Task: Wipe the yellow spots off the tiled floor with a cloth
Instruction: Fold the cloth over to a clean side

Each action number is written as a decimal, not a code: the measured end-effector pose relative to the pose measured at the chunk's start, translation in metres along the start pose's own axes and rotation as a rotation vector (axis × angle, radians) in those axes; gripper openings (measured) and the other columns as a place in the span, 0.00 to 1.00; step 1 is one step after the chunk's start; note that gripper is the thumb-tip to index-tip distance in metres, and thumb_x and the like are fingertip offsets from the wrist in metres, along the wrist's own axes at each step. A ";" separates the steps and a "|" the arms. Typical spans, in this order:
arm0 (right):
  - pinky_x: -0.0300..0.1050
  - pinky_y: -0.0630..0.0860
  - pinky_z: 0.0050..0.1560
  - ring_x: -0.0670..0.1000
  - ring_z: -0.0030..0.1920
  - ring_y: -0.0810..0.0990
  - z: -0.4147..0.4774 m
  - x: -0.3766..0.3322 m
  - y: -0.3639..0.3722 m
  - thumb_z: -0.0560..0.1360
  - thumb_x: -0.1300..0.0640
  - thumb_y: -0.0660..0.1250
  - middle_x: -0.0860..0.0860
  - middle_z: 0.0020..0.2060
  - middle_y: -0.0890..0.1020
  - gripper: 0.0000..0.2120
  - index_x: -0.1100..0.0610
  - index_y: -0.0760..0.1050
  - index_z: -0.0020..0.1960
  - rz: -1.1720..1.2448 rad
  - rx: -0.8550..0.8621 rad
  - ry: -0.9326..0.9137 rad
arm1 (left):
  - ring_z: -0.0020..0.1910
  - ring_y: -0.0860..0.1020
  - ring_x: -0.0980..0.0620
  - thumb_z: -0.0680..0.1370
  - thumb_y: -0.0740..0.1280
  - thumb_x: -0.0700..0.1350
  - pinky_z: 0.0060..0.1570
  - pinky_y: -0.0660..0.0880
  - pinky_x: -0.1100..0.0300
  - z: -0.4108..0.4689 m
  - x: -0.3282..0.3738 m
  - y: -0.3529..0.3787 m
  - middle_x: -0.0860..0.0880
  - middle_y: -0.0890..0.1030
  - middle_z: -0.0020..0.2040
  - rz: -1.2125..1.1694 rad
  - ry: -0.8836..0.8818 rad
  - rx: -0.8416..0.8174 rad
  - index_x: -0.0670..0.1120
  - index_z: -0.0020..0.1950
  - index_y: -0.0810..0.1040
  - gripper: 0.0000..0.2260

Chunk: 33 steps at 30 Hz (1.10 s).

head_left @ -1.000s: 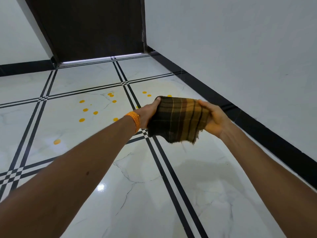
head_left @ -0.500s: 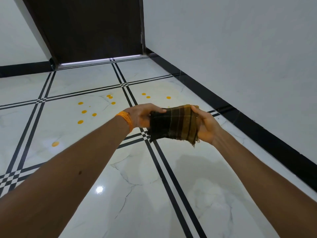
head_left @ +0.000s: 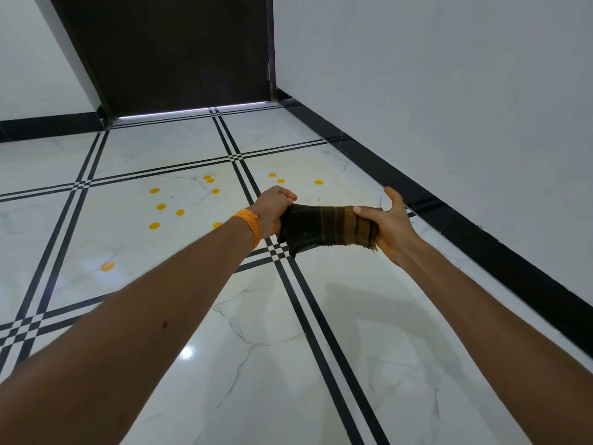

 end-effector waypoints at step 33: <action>0.35 0.78 0.40 0.48 0.48 0.81 -0.030 -0.076 0.077 0.79 0.60 0.68 0.51 0.48 0.83 0.05 0.54 0.82 0.52 -0.765 -0.470 -0.252 | 0.64 0.76 0.51 0.72 0.74 0.35 0.66 0.70 0.57 -0.038 0.009 0.051 0.48 0.82 0.63 0.551 0.221 -0.551 0.46 0.66 0.74 0.24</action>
Point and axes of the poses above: each hand's wrist, its own z-axis towards the middle knuckle, its own y-axis out of the palm, x = y × z, the point moved 8 cm from there along z, towards the middle knuckle
